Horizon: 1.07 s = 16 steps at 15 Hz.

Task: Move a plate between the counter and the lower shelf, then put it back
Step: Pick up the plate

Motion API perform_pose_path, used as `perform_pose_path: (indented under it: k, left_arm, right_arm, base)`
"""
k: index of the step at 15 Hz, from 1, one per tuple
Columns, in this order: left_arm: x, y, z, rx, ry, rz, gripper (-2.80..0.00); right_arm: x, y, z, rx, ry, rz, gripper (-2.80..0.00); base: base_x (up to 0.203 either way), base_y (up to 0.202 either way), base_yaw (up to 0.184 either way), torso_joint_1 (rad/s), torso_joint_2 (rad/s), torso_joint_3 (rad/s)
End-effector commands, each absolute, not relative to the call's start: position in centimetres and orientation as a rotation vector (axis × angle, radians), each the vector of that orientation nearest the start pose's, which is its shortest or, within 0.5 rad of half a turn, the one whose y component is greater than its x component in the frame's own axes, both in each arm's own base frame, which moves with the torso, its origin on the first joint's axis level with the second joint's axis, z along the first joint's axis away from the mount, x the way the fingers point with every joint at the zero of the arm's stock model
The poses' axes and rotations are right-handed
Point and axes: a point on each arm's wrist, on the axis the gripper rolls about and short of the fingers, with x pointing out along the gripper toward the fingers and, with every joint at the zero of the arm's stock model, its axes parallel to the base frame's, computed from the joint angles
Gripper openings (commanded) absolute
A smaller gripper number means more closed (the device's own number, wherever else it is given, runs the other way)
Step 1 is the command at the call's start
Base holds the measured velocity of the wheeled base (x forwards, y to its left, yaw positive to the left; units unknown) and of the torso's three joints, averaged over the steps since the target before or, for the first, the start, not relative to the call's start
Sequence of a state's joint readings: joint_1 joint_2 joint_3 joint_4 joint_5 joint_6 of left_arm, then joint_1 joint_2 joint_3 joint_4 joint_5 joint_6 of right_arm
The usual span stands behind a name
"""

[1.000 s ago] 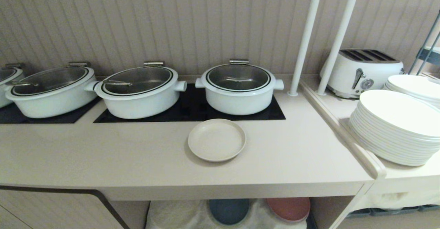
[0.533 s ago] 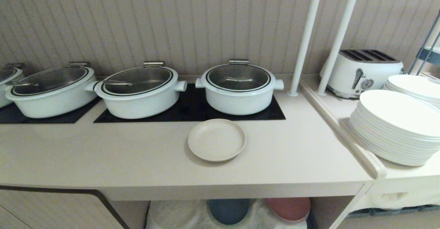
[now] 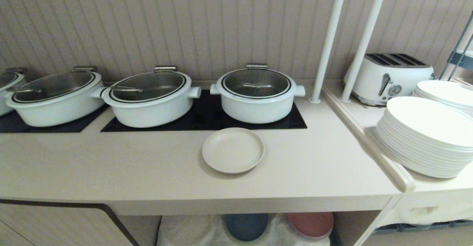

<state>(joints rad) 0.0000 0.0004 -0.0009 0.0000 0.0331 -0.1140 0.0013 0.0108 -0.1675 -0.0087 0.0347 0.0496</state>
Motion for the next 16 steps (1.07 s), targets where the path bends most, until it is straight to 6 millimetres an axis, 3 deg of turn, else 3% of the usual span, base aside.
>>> perform_pose_path:
  k: [1,4,7,10,16]
  left_arm:
    - [-2.3,0.1,7.6,-0.115,-0.003,0.034,-2.80]
    - [-2.3,0.1,7.6,-0.115,-0.003,0.034,-2.80]
    - [-2.3,0.1,7.6,-0.115,-0.002,0.034,-2.80]
    - [-2.3,0.1,7.6,-0.115,-0.003,0.034,-2.80]
    - [-2.3,0.1,7.6,-0.115,-0.003,0.034,-2.80]
  right_arm:
    - [-4.2,0.2,14.1,0.045,-0.106,0.097,-2.80]
    - [-3.3,0.4,16.6,0.050,0.010,0.165,-2.80]
    - [-0.7,0.4,18.9,0.065,0.163,0.197,-2.80]
    - [2.9,0.6,20.3,0.090,0.321,0.255,-2.80]
    - [12.2,1.3,22.7,0.141,0.636,0.329,-2.80]
  base:
    - [0.000,0.000,0.000,0.000,0.00,0.000]
    - [0.000,0.000,0.000,0.000,0.00,0.000]
    - [0.000,0.000,0.000,0.000,0.00,0.000]
    - [0.000,0.000,0.000,0.000,0.00,0.000]
    - [0.000,0.000,0.000,0.000,0.00,0.000]
